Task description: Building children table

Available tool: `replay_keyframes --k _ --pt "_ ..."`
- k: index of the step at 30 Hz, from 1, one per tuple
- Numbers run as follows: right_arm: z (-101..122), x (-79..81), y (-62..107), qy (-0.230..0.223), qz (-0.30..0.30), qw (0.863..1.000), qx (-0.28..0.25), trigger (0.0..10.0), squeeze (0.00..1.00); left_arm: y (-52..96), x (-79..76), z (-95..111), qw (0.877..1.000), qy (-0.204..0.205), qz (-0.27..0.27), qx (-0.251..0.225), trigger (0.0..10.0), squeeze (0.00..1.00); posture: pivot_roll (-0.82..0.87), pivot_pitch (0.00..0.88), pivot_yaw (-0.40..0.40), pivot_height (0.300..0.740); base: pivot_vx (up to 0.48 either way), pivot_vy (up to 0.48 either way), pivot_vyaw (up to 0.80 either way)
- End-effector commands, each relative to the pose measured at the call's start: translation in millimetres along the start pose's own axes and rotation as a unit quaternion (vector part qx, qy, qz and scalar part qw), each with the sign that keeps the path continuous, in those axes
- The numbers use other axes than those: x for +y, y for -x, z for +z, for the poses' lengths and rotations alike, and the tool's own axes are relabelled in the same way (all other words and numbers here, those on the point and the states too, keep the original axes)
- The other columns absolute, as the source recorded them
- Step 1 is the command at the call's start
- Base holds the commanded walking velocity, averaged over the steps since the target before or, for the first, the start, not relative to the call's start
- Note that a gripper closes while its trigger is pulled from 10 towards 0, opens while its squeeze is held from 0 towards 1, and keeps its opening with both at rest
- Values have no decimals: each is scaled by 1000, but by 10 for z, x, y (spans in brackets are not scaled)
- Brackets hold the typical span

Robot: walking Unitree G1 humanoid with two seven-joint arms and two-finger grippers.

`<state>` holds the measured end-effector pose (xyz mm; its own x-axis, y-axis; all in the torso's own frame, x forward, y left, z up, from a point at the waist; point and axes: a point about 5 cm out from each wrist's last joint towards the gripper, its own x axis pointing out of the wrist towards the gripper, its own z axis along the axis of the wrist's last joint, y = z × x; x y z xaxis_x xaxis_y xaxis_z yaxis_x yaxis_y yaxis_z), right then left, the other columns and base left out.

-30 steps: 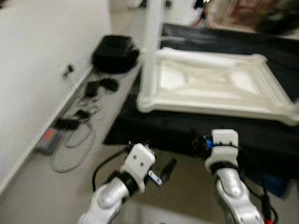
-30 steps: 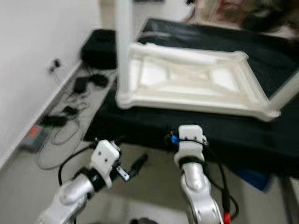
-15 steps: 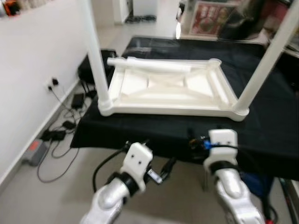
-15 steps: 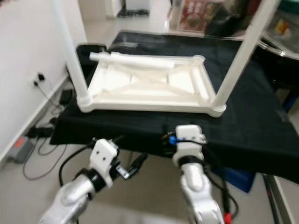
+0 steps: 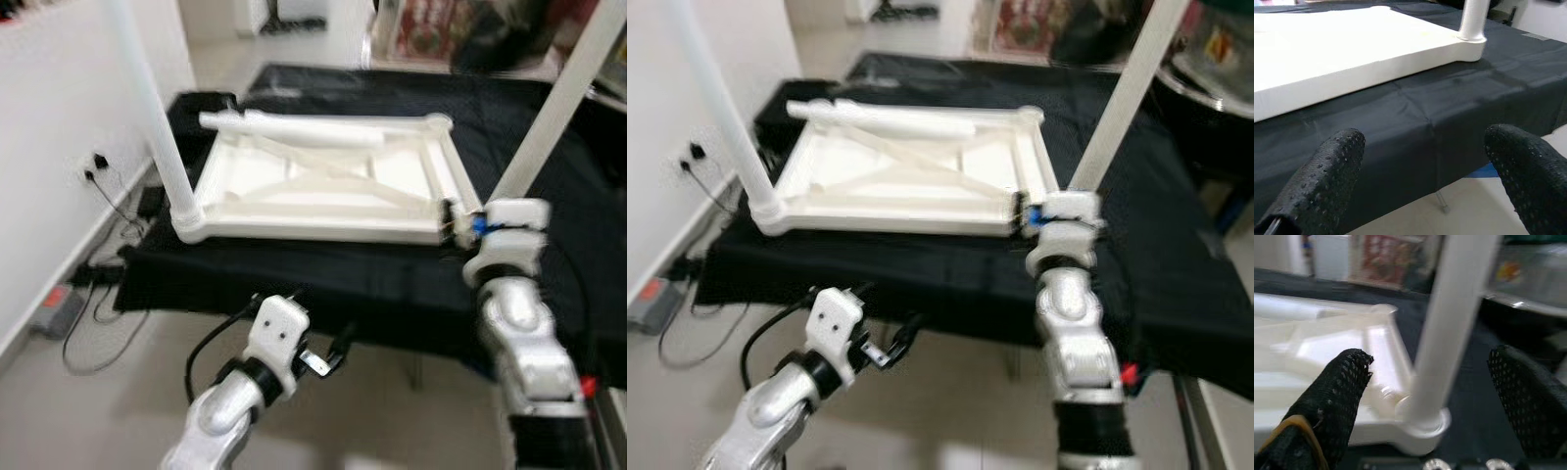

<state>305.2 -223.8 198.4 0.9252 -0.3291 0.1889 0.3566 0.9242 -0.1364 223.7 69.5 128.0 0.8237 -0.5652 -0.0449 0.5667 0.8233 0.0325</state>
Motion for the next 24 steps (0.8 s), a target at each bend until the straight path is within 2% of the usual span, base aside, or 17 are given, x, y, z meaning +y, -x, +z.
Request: replay_keyframes --k 1,2,4,6,7,8,10,11,13,14,15,18,19,22,24 --pt "13 84 40 -31 34 999 -10 10000 0 26 -1 -49 1000 6 0 10 10000 0 118 88 -65 740 0 0 0" --pt "-8 129 68 -49 57 997 -10 10000 0 26 -3 -50 1000 6 0 10 10000 0 118 88 -65 740 0 0 0" --pt "-130 85 110 -40 48 998 8 10000 0 23 -12 -50 1000 4 -2 11 10000 0 120 84 -65 740 0 0 0" --pt "-130 85 110 -40 48 998 8 10000 0 23 -12 -50 1000 4 -2 11 10000 0 120 84 -65 740 0 0 0" --pt "-190 18 91 -25 30 999 19 10000 0 25 -16 -51 1000 4 -4 11 10000 0 123 85 -63 740 0 0 0" --pt "-190 18 91 -25 30 999 19 10000 0 25 -16 -51 1000 4 -4 11 10000 0 123 85 -63 740 0 0 0" --pt "-213 -104 -39 -10 -3 999 33 10000 0 27 -21 -51 1000 2 -7 11 10000 0 123 86 -63 740 0 0 0" --pt "-213 -104 -39 -10 -3 999 33 10000 0 27 -21 -51 1000 2 -7 11 10000 0 123 86 -63 740 0 0 0" --pt "-126 -152 -206 3 -21 999 30 10000 0 26 -35 -50 1000 -3 -13 11 10000 0 123 86 -63 740 0 0 0" --pt "-126 -152 -206 3 -21 999 30 10000 0 26 -35 -50 1000 -3 -13 11 10000 0 123 86 -63 740 0 0 0" --pt "-88 -162 -307 9 -34 999 36 10000 0 26 -42 -47 1000 -6 -15 12 10000 0 130 95 -65 740 0 0 0" --pt "-84 -165 -341 6 -41 998 40 10000 0 28 -43 -45 1000 -6 -14 13 10000 0 130 95 -65 740 0 0 0" --pt "-91 -154 -382 -11 -42 998 50 10000 0 31 -43 -39 1000 -7 -14 12 10000 0 133 100 -64 740 0 0 0" --pt "-97 -144 -406 -23 -40 997 57 10000 0 33 -44 -35 1000 -7 -14 11 10000 0 133 100 -64 740 0 0 0" --pt "-78 -112 -481 -54 -34 996 68 10000 0 43 -49 -25 1000 -10 -14 8 10000 0 138 111 -70 740 0 0 0"
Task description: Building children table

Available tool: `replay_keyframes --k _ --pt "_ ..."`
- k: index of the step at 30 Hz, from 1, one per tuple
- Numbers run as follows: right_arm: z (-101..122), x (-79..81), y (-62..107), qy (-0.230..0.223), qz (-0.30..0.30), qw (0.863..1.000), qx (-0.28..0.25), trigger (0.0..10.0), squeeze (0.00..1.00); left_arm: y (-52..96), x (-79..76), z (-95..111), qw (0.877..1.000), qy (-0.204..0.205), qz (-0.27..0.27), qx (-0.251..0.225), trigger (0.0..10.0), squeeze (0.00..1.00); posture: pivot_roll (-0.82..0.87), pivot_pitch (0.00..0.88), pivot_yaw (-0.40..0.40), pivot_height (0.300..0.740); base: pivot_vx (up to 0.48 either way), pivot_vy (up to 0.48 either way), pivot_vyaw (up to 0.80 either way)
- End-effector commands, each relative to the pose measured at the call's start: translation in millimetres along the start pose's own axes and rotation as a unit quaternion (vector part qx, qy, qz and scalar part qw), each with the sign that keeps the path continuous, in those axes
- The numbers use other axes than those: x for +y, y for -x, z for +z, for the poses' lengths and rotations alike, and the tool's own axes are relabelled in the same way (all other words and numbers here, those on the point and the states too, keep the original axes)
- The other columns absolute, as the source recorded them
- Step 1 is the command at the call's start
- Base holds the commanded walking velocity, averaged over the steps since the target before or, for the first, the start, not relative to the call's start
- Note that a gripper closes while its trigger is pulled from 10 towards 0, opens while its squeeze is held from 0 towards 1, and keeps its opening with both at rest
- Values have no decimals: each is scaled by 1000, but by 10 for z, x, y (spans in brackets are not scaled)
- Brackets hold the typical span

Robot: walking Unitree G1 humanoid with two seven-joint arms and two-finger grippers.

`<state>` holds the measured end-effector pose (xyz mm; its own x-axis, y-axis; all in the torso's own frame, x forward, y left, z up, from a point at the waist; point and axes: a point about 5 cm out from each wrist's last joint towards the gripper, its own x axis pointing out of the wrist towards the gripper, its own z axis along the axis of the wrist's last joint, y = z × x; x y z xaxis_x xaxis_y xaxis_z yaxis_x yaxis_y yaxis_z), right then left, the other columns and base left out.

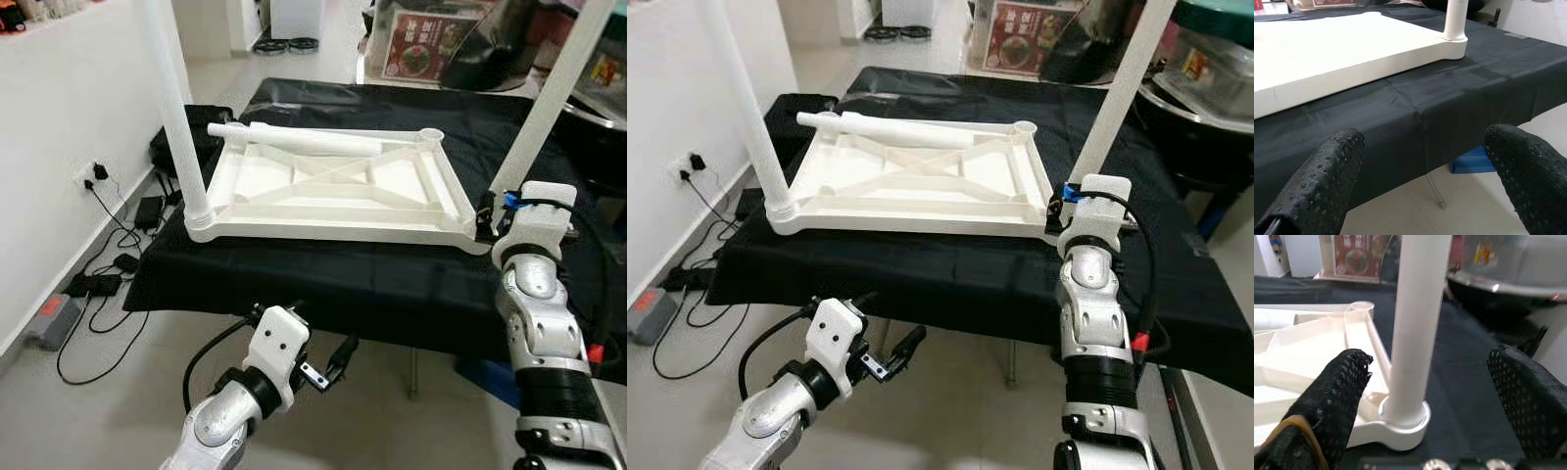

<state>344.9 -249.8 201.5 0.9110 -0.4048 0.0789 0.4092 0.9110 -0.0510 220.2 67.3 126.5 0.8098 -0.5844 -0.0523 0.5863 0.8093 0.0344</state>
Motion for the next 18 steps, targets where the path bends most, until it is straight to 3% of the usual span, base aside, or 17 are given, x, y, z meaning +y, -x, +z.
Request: replay_keyframes --k 1,18 --pt "-3 -8 -23 -15 -1 1000 9 10000 0 26 -11 -11 1000 -8 -2 5 10000 0 138 111 -70 740 0 0 0" --pt "313 161 -422 -42 -6 999 8 10000 0 101 -87 75 1000 -7 -9 -4 10000 0 144 178 -76 740 0 0 0"
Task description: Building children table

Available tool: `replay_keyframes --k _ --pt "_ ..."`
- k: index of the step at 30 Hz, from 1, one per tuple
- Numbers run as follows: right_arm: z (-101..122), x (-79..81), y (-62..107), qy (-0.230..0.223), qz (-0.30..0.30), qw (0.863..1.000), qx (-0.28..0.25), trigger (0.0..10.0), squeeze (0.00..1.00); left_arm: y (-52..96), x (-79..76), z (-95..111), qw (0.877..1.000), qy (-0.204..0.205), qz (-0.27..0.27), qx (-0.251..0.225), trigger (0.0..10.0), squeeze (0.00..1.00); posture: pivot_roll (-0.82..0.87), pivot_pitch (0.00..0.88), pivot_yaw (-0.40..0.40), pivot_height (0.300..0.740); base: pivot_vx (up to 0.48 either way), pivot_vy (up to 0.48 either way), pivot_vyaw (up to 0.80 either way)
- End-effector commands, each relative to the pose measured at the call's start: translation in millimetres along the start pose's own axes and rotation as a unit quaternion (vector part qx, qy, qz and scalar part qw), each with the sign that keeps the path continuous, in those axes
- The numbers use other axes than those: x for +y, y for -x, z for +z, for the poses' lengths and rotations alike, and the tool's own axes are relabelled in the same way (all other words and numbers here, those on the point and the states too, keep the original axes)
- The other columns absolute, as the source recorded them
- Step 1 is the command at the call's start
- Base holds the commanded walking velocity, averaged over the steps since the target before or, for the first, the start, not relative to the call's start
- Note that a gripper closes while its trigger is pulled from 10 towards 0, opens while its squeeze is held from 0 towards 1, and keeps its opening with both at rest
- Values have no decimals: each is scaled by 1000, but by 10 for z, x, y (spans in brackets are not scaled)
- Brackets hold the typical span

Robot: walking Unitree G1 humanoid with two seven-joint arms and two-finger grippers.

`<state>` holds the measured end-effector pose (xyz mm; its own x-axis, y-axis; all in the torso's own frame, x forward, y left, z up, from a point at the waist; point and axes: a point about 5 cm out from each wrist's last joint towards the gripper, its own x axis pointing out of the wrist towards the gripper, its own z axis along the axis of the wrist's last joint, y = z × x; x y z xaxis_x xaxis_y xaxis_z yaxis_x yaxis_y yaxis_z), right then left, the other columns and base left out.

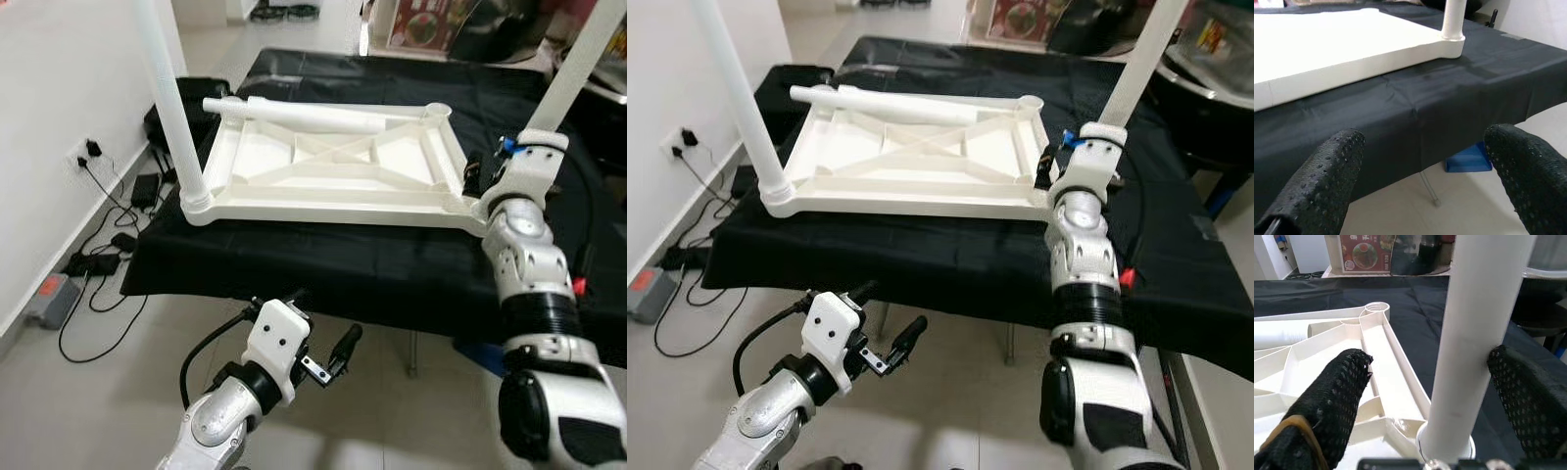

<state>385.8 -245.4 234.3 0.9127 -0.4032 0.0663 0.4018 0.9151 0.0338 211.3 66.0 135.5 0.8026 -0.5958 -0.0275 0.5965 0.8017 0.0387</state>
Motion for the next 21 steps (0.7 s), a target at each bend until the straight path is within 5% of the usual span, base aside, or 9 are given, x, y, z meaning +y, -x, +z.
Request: replay_keyframes --k 1,13,15,16,17,18,21 --pt "7 -29 -42 1 -7 1000 2 10000 0 32 -28 -12 1000 -5 -3 9 10000 0 144 178 -76 740 0 0 0" --pt "197 -47 -215 -8 -39 999 -2 10000 0 99 -92 54 1000 3 -3 8 10000 0 154 227 -90 740 0 0 0" --pt "239 -59 -239 -13 -45 999 -2 8392 0 122 -109 69 1000 5 -2 10 10000 0 157 241 -94 740 0 0 0" --pt "239 -59 -239 -13 -45 999 -2 8392 0 122 -109 69 1000 5 -2 10 10000 0 157 241 -94 740 0 0 0" --pt "256 -63 -248 -14 -46 999 -3 5020 0 133 -116 77 1000 6 -2 10 10000 0 156 247 -93 740 0 0 0" --pt "270 -83 -257 -17 -55 998 -3 0 0 144 -127 85 1000 7 -3 11 10000 0 156 255 -95 740 0 0 0" --pt "282 -94 -265 -20 -58 998 -4 0 0 157 -139 93 1000 8 -3 11 10000 0 160 262 -95 740 0 0 0"
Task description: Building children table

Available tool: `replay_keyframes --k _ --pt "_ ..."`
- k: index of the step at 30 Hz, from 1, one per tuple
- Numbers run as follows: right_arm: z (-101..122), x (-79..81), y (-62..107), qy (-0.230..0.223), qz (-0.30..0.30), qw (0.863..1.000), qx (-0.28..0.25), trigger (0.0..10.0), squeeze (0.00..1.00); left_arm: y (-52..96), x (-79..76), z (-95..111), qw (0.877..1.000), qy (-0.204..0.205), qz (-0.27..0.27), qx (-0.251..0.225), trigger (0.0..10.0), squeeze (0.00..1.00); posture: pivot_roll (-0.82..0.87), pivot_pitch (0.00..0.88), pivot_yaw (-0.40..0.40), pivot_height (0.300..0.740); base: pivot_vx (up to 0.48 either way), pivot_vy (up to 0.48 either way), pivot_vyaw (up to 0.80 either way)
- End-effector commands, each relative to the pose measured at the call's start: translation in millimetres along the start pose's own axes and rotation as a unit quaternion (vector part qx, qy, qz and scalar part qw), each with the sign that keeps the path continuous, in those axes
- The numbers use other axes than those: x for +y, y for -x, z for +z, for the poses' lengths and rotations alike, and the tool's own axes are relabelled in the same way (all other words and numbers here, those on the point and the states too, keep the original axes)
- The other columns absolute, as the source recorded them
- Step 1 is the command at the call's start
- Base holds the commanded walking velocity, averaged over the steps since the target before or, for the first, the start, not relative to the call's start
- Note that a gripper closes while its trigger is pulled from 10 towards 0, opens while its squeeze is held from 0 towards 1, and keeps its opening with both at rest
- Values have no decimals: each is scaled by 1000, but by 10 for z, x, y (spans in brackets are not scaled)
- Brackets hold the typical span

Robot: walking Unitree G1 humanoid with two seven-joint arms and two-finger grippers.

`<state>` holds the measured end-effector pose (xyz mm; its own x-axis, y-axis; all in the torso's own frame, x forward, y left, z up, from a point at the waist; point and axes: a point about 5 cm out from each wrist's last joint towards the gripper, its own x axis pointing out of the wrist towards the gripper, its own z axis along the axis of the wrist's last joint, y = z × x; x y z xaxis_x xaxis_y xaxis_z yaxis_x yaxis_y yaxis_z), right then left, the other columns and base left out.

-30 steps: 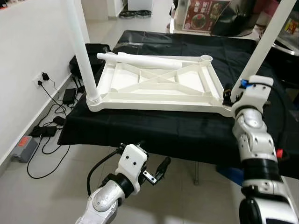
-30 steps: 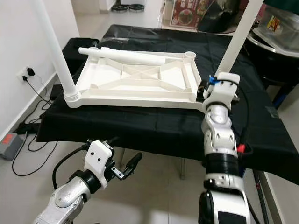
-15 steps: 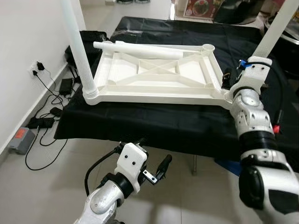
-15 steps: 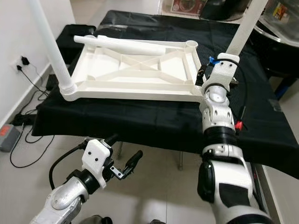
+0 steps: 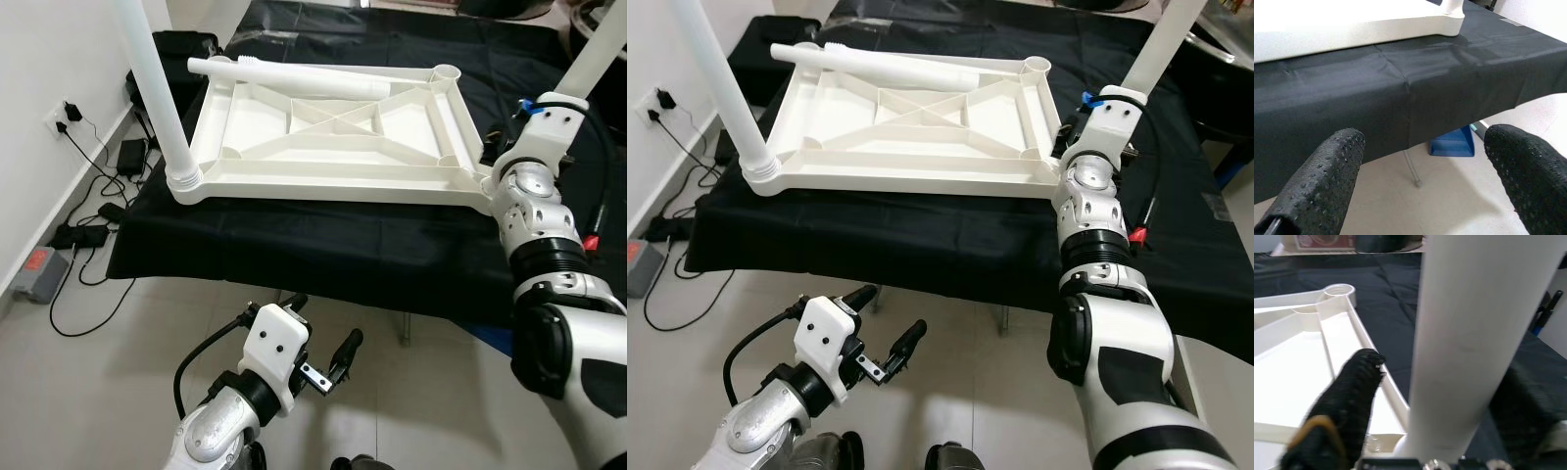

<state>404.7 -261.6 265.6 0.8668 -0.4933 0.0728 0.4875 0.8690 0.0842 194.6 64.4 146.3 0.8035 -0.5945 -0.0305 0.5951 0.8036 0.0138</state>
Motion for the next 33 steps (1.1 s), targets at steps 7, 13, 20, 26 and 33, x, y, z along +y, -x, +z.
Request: replay_keyframes --k 7,13,20,26,33 --pt "23 -122 -39 -8 -39 999 -2 0 0 59 -45 1 1000 -1 0 13 10000 0 162 276 -98 740 0 0 0" --pt "65 -234 -67 -2 -56 998 -11 0 0 58 -37 4 1000 0 1 17 10000 0 155 269 -96 740 0 0 0" --pt "110 -436 -97 16 -84 996 -19 0 0 51 -31 2 1000 -1 1 19 10000 0 153 264 -96 740 0 0 0" --pt "89 -827 -108 30 -136 990 -18 0 0 33 -22 -22 1000 -4 -2 22 10000 0 146 242 -90 740 0 0 0" --pt "34 -1053 -82 51 -151 987 -24 0 0 23 -23 -36 1000 -6 -3 25 10000 0 146 224 -89 740 0 0 0"
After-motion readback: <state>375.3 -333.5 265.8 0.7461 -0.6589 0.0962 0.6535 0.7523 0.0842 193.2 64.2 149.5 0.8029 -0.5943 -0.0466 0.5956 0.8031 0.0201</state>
